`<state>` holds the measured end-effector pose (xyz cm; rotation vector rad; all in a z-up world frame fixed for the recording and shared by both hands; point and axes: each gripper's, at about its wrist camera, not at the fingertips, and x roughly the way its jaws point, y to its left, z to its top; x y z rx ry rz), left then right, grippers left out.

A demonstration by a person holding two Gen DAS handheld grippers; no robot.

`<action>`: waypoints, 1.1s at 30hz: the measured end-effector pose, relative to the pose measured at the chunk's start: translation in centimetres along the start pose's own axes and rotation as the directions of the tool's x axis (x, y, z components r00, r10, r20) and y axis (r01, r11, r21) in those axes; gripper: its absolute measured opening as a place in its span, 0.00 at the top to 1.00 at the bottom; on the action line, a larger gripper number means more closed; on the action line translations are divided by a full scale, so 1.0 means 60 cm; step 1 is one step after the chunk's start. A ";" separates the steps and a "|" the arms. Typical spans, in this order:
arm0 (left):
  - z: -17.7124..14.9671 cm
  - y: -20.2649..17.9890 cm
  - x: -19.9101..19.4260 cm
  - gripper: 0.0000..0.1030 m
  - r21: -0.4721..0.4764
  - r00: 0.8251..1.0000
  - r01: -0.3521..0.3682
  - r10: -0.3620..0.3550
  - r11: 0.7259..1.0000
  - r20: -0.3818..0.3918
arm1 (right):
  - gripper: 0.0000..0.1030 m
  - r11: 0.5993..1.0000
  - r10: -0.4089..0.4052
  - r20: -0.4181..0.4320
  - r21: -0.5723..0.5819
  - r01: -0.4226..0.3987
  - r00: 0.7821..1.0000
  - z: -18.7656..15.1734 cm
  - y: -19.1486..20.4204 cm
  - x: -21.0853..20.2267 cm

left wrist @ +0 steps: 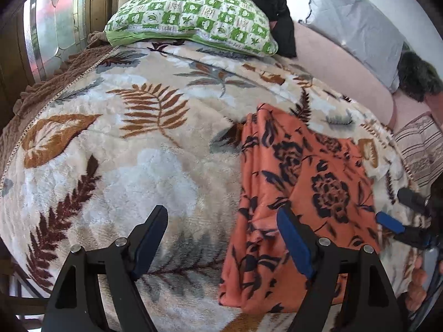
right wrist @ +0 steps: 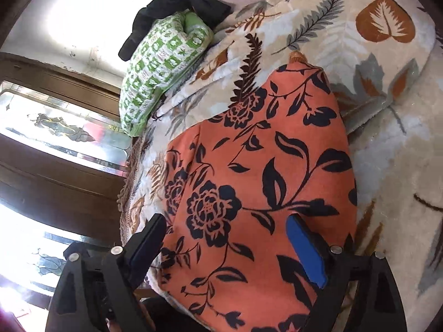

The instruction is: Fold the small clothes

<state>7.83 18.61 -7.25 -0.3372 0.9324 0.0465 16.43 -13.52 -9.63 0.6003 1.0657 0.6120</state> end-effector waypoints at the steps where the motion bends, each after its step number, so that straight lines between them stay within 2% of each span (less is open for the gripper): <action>1: 0.007 -0.003 -0.002 0.21 -0.008 0.999 0.038 -0.038 0.999 -0.003 | 0.12 1.000 -0.008 0.013 -0.021 0.009 1.000 -0.007 -0.001 -0.018; 4: 0.027 -0.015 0.014 0.18 0.013 0.990 0.138 -0.138 0.990 -0.032 | 0.12 0.997 -0.066 0.089 -0.025 0.069 0.994 -0.023 -0.031 -0.071; 6: 0.040 -0.015 0.042 0.17 0.002 0.989 0.136 -0.135 0.991 -0.058 | 0.12 0.996 -0.087 0.100 0.041 0.083 0.991 -0.020 -0.073 -0.083; 7: 0.045 -0.013 0.062 0.17 -0.005 0.983 0.159 -0.159 0.987 -0.089 | 0.12 0.994 -0.080 0.097 0.084 0.072 0.992 -0.016 -0.093 -0.082; 8: 0.047 -0.010 0.087 0.17 -0.021 0.974 0.179 -0.180 0.984 -0.135 | 0.12 0.993 -0.059 0.092 0.110 0.049 0.994 -0.010 -0.110 -0.075; 10: 0.041 -0.010 0.132 0.17 -0.046 0.958 0.153 -0.160 0.987 -0.239 | 0.12 0.990 -0.030 0.045 0.138 0.023 0.999 0.002 -0.135 -0.041; 11: 0.038 -0.014 0.140 0.18 -0.030 0.956 0.165 -0.167 0.986 -0.242 | 0.12 0.987 -0.025 0.019 0.160 0.022 0.999 0.006 -0.142 -0.019; 13: 0.035 -0.026 0.138 0.19 0.012 0.962 0.160 -0.153 0.987 -0.227 | 0.12 0.987 0.033 -0.033 0.161 -0.027 0.999 0.007 -0.142 0.025; 14: 0.034 -0.032 0.136 0.38 0.020 0.960 0.173 -0.164 0.985 -0.229 | 0.13 0.992 0.040 -0.033 0.120 -0.036 0.999 0.008 -0.128 0.038; 15: 0.033 -0.038 0.139 0.65 0.005 0.944 0.223 -0.214 0.975 -0.251 | 0.26 0.996 0.037 -0.045 0.080 -0.033 0.998 0.010 -0.114 0.046; 16: 0.032 -0.045 0.137 0.65 0.010 0.948 0.209 -0.200 0.978 -0.250 | 0.50 0.999 -0.001 -0.070 0.050 0.005 0.998 0.011 -0.103 0.056; 17: 0.032 -0.059 0.131 0.70 0.054 0.957 0.188 -0.171 0.981 -0.236 | 0.63 1.000 -0.015 -0.079 0.022 0.017 0.997 0.012 -0.095 0.059; 19: 0.031 -0.088 0.111 0.72 0.120 0.972 0.156 -0.130 0.980 -0.198 | 0.66 0.999 -0.042 -0.072 -0.029 0.040 0.997 0.015 -0.079 0.052; 20: 0.035 -0.100 0.097 0.73 0.125 0.976 0.154 -0.131 0.980 -0.172 | 0.66 0.996 -0.058 -0.061 -0.070 0.054 0.996 0.016 -0.066 0.044; 22: 0.049 -0.120 0.072 0.73 0.111 0.977 0.185 -0.171 0.976 -0.124 | 0.67 0.988 -0.073 -0.027 -0.141 0.069 0.997 0.021 -0.037 0.020; 24: 0.065 -0.155 0.045 0.73 0.142 0.979 0.201 -0.194 0.969 -0.066 | 0.67 0.975 -0.072 0.022 -0.209 0.075 0.997 0.036 -0.010 -0.024; 28: 0.103 -0.223 0.015 0.73 0.170 0.959 0.274 -0.282 0.947 0.026 | 0.67 0.952 -0.054 0.138 -0.292 0.093 0.989 0.088 0.013 -0.126; 30: 0.115 -0.258 0.027 0.72 0.181 0.949 0.304 -0.315 0.935 0.032 | 0.67 0.949 -0.060 0.177 -0.294 0.111 0.982 0.115 -0.001 -0.161; 33: 0.111 -0.304 0.097 0.66 0.181 0.957 0.287 -0.288 0.941 -0.022 | 0.67 0.969 -0.064 0.172 -0.224 0.102 0.983 0.147 -0.065 -0.174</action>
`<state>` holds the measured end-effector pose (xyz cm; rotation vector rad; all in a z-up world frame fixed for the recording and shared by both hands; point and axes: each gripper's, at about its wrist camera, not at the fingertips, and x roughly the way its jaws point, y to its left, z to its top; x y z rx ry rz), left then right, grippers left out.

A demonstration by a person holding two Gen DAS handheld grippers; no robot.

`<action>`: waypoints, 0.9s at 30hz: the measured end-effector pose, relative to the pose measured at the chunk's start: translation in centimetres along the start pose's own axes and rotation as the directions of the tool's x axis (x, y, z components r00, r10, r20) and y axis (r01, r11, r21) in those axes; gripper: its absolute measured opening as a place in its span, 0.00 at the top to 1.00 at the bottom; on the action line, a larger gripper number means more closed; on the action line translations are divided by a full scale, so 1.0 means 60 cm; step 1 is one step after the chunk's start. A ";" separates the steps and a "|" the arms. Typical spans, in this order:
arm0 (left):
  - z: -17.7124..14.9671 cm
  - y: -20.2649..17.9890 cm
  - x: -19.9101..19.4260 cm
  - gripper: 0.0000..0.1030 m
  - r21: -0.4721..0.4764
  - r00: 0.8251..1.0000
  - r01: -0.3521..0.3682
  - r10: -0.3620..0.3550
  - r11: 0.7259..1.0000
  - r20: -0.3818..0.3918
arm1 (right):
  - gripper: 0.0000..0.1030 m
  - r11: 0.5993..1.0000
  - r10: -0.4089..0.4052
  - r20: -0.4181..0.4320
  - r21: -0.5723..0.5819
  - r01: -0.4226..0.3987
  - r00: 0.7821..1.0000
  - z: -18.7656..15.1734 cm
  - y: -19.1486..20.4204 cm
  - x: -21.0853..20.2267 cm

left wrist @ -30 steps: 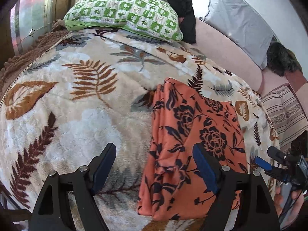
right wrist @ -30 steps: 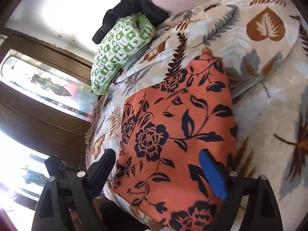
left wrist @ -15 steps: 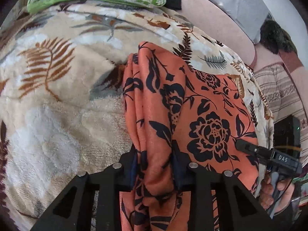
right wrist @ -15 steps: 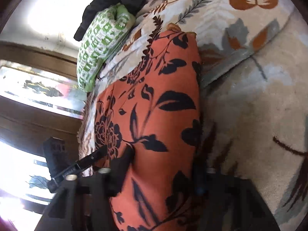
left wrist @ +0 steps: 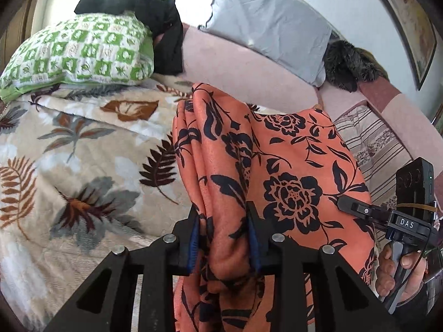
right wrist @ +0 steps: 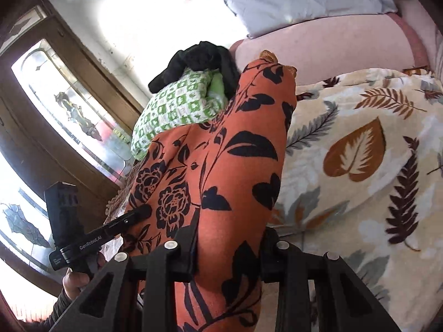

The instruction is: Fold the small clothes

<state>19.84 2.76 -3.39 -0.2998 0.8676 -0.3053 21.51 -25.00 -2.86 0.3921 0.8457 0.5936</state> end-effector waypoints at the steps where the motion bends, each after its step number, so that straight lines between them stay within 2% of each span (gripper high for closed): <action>1: -0.009 0.000 0.035 0.64 0.002 0.999 -0.017 0.017 1.000 -0.034 | 0.62 0.999 -0.006 -0.017 0.046 0.007 1.000 -0.002 -0.034 0.013; 2: -0.022 0.003 0.069 0.56 0.000 0.996 -0.051 0.051 0.999 -0.080 | 0.58 0.993 -0.051 -0.038 0.105 0.055 0.998 -0.011 -0.071 0.030; 3: -0.038 0.013 0.103 0.51 -0.004 0.985 -0.097 0.095 0.995 -0.144 | 0.41 0.980 -0.111 -0.067 0.159 0.120 0.992 -0.020 -0.105 0.045; 4: -0.055 0.026 0.123 0.50 -0.017 0.975 -0.114 0.109 0.993 -0.194 | 0.29 0.961 -0.169 -0.101 0.206 0.187 0.980 -0.035 -0.137 0.058; 5: -0.068 0.040 0.121 0.48 -0.061 0.982 -0.080 0.069 0.995 -0.177 | 0.29 0.937 -0.220 -0.130 0.248 0.247 0.967 -0.053 -0.163 0.063; 6: -0.076 0.051 0.108 0.39 -0.081 0.987 -0.084 0.072 0.993 -0.145 | 0.29 0.919 -0.243 -0.136 0.284 0.273 0.961 -0.067 -0.181 0.059; 7: -0.079 0.056 0.094 0.35 -0.074 0.988 -0.105 0.095 0.992 -0.125 | 0.29 0.911 -0.240 -0.113 0.317 0.264 0.964 -0.079 -0.191 0.046; 10: -0.077 0.052 0.045 0.35 -0.044 0.988 -0.144 0.142 0.989 -0.055 | 0.29 0.915 -0.278 -0.013 0.301 0.269 0.960 -0.082 -0.173 -0.001; 12: -0.078 0.047 0.021 0.34 -0.020 0.991 -0.135 0.135 0.991 -0.013 | 0.28 0.938 -0.225 0.066 0.283 0.198 0.972 -0.074 -0.142 -0.027; 13: -0.082 0.042 0.017 0.32 -0.005 0.989 -0.147 0.147 0.989 -0.001 | 0.25 0.950 -0.193 0.094 0.268 0.161 0.977 -0.069 -0.123 -0.032; 14: -0.090 0.038 0.023 0.27 0.017 0.986 -0.165 0.165 0.986 -0.006 | 0.22 0.959 -0.164 0.107 0.251 0.133 0.981 -0.065 -0.106 -0.031; 15: -0.099 0.034 0.040 0.24 0.045 0.981 -0.189 0.191 0.981 -0.044 | 0.16 0.968 -0.132 0.107 0.229 0.105 0.985 -0.066 -0.093 -0.021; 16: -0.112 0.034 0.061 0.24 0.075 0.965 -0.228 0.236 0.971 -0.111 | 0.12 0.976 -0.102 0.091 0.204 0.081 0.991 -0.067 -0.083 -0.001; 17: -0.124 0.038 0.080 0.24 0.088 0.948 -0.254 0.266 0.963 -0.174 | 0.12 0.980 -0.088 0.053 0.182 0.077 0.995 -0.068 -0.080 0.028; 18: -0.130 0.040 0.081 0.24 0.067 0.949 -0.240 0.248 0.969 -0.192 | 0.12 0.978 -0.109 -0.014 0.176 0.109 0.994 -0.076 -0.088 0.061; 19: -0.130 0.039 0.068 0.24 0.040 0.953 -0.240 0.243 0.970 -0.183 | 0.12 0.967 -0.155 -0.081 0.192 0.168 0.985 -0.085 -0.100 0.090; 20: -0.128 0.034 0.047 0.25 0.036 0.954 -0.250 0.253 0.967 -0.162 | 0.12 0.961 -0.190 -0.064 0.194 0.199 0.980 -0.092 -0.096 0.090; 22: -0.125 0.016 0.002 0.24 0.073 0.952 -0.286 0.292 0.955 -0.091 | 0.12 0.968 -0.201 -0.007 0.155 0.200 0.980 -0.098 -0.055 0.053; 24: -0.128 -0.003 -0.039 0.16 0.105 0.936 -0.347 0.351 0.932 -0.022 | 0.12 0.969 -0.225 0.032 0.109 0.220 0.974 -0.105 -0.016 0.019; 27: -0.140 -0.030 -0.091 0.12 0.095 0.912 -0.409 0.405 0.907 0.065 | 0.10 0.945 -0.328 0.109 0.043 0.325 0.938 -0.142 0.033 -0.027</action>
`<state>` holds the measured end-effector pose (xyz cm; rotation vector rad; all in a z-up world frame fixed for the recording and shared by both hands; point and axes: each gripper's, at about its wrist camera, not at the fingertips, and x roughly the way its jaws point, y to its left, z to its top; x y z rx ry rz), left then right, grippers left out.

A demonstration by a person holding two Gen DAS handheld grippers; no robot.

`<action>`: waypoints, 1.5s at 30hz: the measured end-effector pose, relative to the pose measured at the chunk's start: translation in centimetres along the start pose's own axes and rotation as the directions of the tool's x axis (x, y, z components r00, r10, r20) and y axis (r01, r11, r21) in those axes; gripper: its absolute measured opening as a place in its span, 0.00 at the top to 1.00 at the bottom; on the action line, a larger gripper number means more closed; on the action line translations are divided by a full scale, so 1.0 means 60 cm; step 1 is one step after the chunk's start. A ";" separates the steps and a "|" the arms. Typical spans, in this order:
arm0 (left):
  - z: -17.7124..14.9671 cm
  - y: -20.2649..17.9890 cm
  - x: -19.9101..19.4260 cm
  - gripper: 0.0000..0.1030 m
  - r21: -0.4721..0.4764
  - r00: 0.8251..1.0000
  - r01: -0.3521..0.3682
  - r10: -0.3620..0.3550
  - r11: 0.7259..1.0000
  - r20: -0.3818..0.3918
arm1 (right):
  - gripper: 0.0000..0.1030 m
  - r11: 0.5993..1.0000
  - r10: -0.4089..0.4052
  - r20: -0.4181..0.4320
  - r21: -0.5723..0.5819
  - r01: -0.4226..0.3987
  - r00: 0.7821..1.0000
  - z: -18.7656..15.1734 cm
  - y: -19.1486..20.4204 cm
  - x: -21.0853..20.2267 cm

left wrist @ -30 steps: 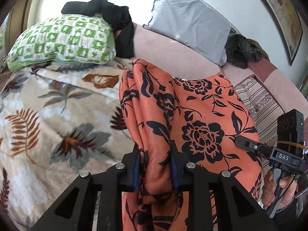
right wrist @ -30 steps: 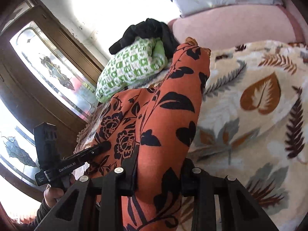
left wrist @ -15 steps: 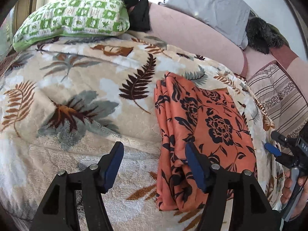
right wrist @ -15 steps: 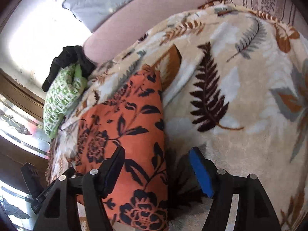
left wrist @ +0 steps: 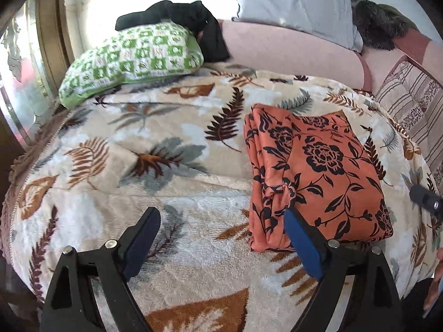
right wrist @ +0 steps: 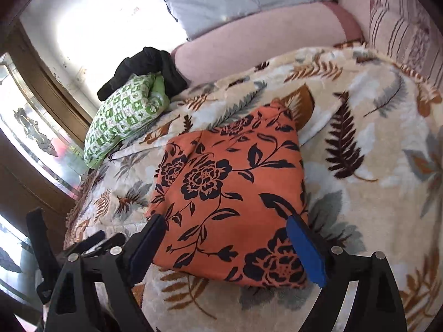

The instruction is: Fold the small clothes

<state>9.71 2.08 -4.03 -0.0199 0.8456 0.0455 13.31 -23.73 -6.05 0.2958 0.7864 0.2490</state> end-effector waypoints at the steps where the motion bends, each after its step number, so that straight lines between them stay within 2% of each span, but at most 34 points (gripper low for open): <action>1: -0.003 -0.001 -0.016 0.12 -0.006 1.000 -0.005 0.005 1.000 0.019 | 0.08 0.999 -0.041 0.003 -0.023 0.041 0.999 -0.014 0.009 -0.010; 3: -0.004 -0.001 -0.040 0.09 -0.022 0.999 -0.012 0.013 1.000 0.033 | 0.04 0.994 -0.102 0.001 -0.047 0.102 0.995 -0.043 0.014 -0.044; 7: -0.008 -0.001 -0.076 0.09 -0.055 0.999 0.022 -0.019 0.998 0.043 | 0.03 0.977 -0.185 -0.030 -0.113 0.181 0.982 -0.085 0.009 -0.088; 12: -0.003 -0.012 -0.111 0.01 -0.057 0.996 0.036 -0.031 0.998 0.084 | 0.00 0.951 -0.245 0.016 -0.190 0.244 0.969 -0.092 0.022 -0.137; 16: 0.004 -0.023 -0.123 0.01 -0.055 0.992 0.109 -0.104 0.993 0.077 | 0.00 0.940 -0.269 0.028 -0.209 0.269 0.963 -0.080 0.029 -0.154; 21: 0.005 -0.032 -0.127 0.01 -0.036 0.989 0.133 -0.130 0.990 0.072 | 0.00 0.933 -0.290 0.019 -0.218 0.287 0.957 -0.074 0.029 -0.160; 28: 0.008 -0.034 -0.120 0.01 -0.032 0.992 0.111 -0.109 0.993 0.063 | 0.00 0.920 -0.324 0.004 -0.230 0.316 0.946 -0.072 0.028 -0.153; 32: 0.015 -0.036 -0.115 0.01 -0.029 0.995 0.069 -0.066 0.997 0.072 | 0.00 0.917 -0.332 0.001 -0.233 0.323 0.943 -0.066 0.028 -0.152; 45: 0.028 -0.055 -0.087 0.01 0.000 0.996 0.083 -0.083 0.997 0.031 | 0.00 0.912 -0.342 0.021 -0.231 0.338 0.939 -0.034 0.030 -0.149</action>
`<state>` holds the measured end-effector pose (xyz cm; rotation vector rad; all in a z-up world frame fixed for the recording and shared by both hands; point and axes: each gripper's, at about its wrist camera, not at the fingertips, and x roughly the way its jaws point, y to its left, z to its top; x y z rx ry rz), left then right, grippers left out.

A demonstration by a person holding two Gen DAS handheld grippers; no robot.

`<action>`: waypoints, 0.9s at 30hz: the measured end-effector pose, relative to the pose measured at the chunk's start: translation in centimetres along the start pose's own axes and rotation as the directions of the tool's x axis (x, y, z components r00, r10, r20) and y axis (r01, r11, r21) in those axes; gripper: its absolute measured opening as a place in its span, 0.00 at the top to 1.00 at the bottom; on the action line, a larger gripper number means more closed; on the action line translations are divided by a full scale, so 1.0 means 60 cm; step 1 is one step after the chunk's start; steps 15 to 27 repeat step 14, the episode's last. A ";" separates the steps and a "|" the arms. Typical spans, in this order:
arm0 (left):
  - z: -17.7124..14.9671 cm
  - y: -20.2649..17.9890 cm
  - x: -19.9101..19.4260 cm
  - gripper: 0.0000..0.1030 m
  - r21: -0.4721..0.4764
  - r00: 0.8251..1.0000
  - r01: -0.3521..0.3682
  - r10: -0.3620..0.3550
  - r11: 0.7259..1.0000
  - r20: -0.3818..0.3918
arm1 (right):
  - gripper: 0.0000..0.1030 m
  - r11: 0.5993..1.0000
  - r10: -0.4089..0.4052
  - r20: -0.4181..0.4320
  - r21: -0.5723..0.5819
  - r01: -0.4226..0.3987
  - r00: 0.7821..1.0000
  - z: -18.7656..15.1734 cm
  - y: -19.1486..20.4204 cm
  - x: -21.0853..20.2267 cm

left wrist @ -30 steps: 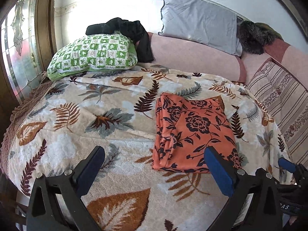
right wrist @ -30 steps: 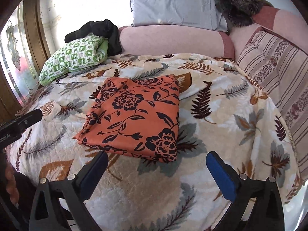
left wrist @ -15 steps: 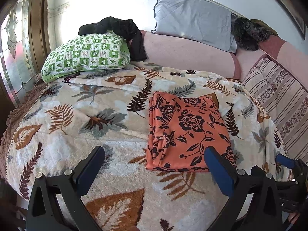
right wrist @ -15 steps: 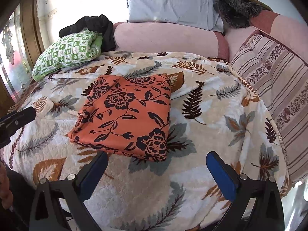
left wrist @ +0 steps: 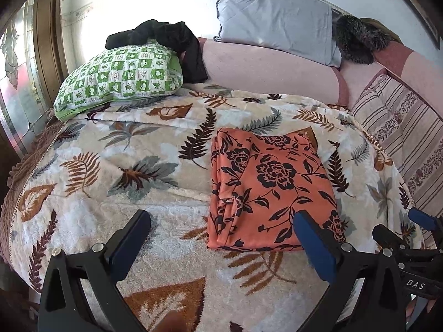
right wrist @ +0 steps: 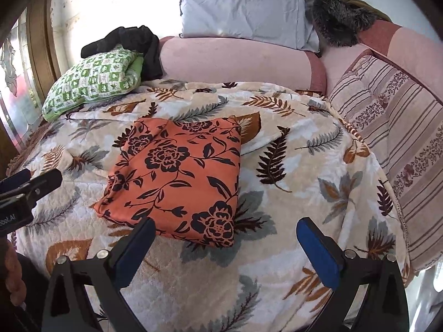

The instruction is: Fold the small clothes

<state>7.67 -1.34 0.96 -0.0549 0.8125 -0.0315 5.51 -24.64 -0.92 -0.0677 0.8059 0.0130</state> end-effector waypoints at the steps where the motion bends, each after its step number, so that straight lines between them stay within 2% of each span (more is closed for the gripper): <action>1: 0.001 -0.003 0.002 0.01 0.007 1.000 -0.004 0.004 1.000 -0.002 | 0.00 1.000 0.001 -0.002 0.000 -0.001 1.000 0.001 0.000 0.002; 12: 0.012 -0.017 0.016 0.01 0.047 1.000 -0.005 0.005 0.999 0.000 | 0.00 1.000 -0.005 -0.009 -0.008 0.005 1.000 0.009 0.002 0.014; 27: 0.015 -0.019 0.022 0.01 0.050 1.000 -0.001 0.002 0.999 -0.013 | 0.00 1.000 -0.007 -0.015 -0.007 0.007 1.000 0.010 0.002 0.017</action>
